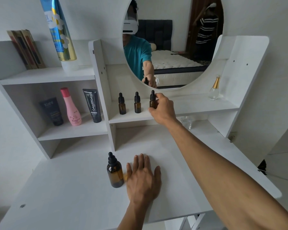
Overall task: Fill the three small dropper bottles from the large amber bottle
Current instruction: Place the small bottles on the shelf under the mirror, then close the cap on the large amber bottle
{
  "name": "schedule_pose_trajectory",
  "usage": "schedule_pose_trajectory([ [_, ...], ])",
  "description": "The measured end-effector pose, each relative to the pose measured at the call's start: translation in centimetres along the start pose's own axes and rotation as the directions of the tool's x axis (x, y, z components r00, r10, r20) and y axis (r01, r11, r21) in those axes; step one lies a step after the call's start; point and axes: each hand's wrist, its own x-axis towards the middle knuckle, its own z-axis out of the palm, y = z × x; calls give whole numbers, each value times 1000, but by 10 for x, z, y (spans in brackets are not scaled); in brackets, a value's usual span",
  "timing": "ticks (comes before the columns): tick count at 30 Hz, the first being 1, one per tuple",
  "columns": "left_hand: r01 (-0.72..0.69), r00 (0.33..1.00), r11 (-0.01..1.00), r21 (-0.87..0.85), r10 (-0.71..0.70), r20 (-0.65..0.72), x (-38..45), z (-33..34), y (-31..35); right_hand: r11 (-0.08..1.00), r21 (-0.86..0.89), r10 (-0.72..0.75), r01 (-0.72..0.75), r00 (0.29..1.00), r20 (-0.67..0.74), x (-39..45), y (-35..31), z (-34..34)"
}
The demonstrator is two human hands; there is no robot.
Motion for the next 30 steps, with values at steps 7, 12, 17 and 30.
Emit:
schedule_pose_trajectory([
  [7,0,1000,1000,2,0,15,0,0,0,999,21,48,-49,999,16,0,7,-3],
  [12,-3,1000,1000,-27,3,18,0,-1,-1,996,90,12,-4,996,-89,-27,6,-14],
  [17,-16,999,997,-72,18,29,-2,-4,-1,981,171,-91,94,995,-28,-90,-3,-15],
  [30,-45,857,892,-450,-197,-476,-78,-38,-40,977,200,-128,71,948,290,-162,-28,13],
])
